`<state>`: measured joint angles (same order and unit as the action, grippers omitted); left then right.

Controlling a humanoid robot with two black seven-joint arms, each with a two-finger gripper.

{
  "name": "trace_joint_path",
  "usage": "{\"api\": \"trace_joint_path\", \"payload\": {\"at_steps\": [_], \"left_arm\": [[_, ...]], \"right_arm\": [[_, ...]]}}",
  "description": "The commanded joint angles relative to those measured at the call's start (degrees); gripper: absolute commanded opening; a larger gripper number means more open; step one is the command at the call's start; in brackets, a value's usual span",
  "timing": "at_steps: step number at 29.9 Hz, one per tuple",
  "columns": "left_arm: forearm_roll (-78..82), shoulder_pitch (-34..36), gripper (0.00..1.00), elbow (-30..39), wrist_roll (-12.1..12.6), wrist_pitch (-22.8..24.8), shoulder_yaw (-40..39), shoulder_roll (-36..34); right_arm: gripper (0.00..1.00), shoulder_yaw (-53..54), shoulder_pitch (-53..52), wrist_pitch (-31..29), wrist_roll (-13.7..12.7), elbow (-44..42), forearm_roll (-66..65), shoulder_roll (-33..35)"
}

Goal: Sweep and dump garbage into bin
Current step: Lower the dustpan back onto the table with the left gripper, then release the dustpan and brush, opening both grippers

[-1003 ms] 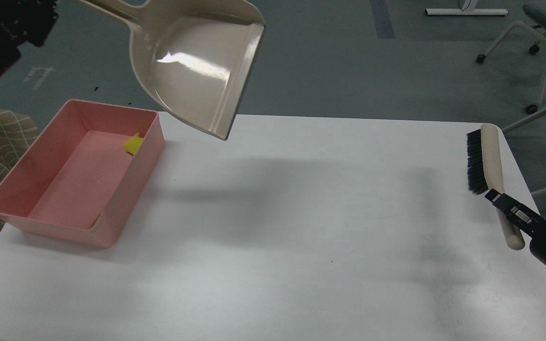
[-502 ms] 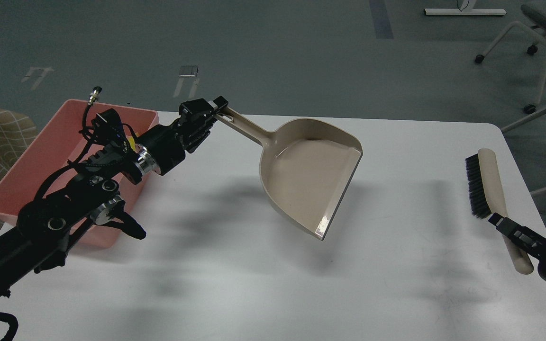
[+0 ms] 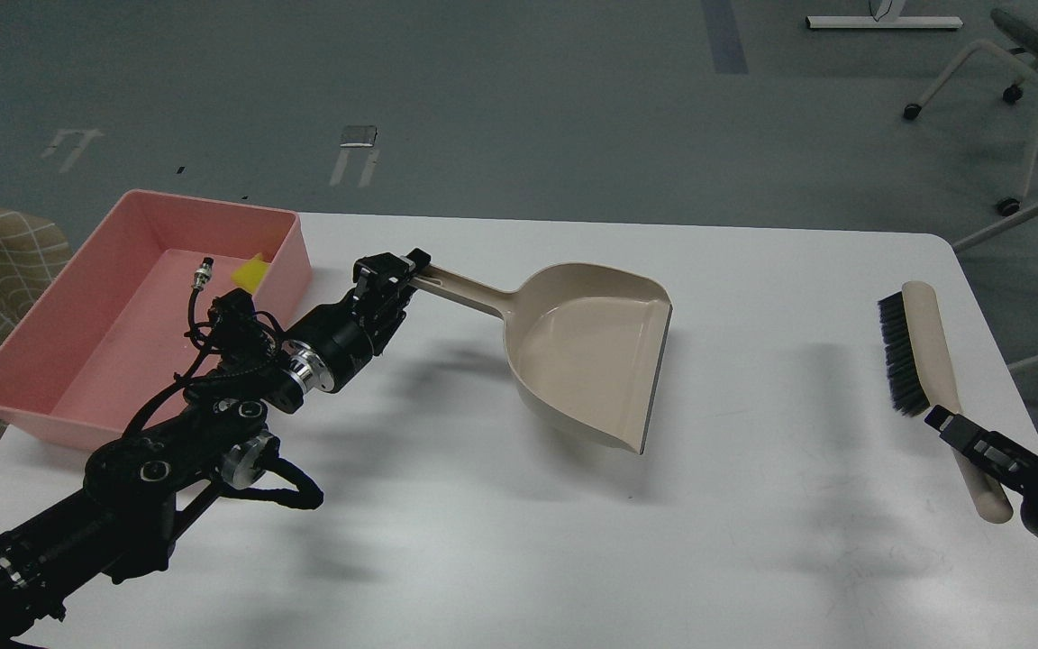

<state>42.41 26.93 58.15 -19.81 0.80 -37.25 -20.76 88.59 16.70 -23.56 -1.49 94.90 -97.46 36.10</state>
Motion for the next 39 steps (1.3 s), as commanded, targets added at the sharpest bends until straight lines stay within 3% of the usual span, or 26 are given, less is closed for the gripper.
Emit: {"api": "trace_joint_path", "payload": {"at_steps": [1,12,17,21,39], "left_arm": [[-3.12,-0.03,0.00,0.12,-0.06,-3.61,-0.02,1.16],[-2.60,-0.12,0.00,-3.65,-0.05,-7.39,1.04,3.98],[-2.42,0.58,0.00,-3.74,-0.06,-7.74,1.73,3.98],[-2.33,1.11,0.00,-3.74,-0.32,-9.50,5.16,4.33],[0.03,1.29,0.00,-3.92,-0.32,-10.56,7.63,7.40]], "right_arm": [[0.12,-0.08,0.26,-0.08,0.17,-0.59,-0.01,4.23],[0.12,-2.01,-2.46,-0.08,0.26,-3.58,-0.10,5.30],[0.12,-6.58,-6.68,0.01,2.36,-5.25,-0.19,3.54],[0.12,-7.98,-7.30,-0.08,2.37,-5.25,-0.28,2.84],[0.18,-9.31,-8.35,-0.08,2.63,-8.15,-0.72,1.69]]}}
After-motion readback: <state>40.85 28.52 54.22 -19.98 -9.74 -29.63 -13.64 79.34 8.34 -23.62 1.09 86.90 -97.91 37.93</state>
